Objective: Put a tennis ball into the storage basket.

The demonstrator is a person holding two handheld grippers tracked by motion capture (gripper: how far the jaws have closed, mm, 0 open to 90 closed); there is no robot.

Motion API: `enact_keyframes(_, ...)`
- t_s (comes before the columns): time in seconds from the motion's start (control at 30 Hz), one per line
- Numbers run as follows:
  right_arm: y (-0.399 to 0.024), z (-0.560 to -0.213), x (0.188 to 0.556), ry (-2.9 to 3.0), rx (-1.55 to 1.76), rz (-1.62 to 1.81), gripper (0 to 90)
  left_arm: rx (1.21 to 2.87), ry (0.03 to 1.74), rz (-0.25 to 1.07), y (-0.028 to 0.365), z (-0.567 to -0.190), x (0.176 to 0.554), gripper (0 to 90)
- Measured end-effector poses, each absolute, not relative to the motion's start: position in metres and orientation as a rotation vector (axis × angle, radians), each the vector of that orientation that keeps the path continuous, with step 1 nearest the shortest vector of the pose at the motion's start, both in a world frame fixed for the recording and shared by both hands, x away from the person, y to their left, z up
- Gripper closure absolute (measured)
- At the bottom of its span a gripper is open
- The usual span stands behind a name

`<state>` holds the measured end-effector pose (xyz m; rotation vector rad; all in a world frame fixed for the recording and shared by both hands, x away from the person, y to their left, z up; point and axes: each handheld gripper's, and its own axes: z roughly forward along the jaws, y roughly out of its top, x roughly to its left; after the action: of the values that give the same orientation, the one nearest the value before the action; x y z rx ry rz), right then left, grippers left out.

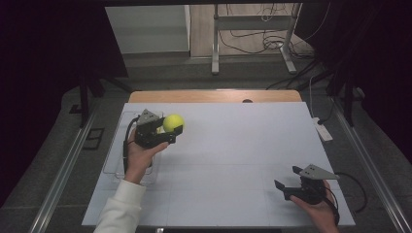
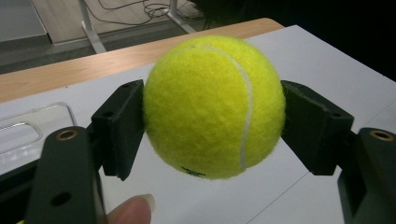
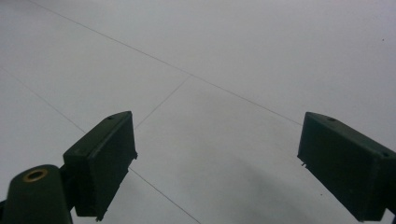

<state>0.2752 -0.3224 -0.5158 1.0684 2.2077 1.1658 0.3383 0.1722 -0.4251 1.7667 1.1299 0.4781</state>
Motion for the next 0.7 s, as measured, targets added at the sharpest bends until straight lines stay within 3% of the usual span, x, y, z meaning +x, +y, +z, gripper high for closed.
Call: enact_keyframes(0.7, -0.321, -0.516, 0.275, 2.209, 1.068, 1.163, 11.4, 1.712, 1.197, 0.509, 0.207, -0.425, 0.326, 27.6)
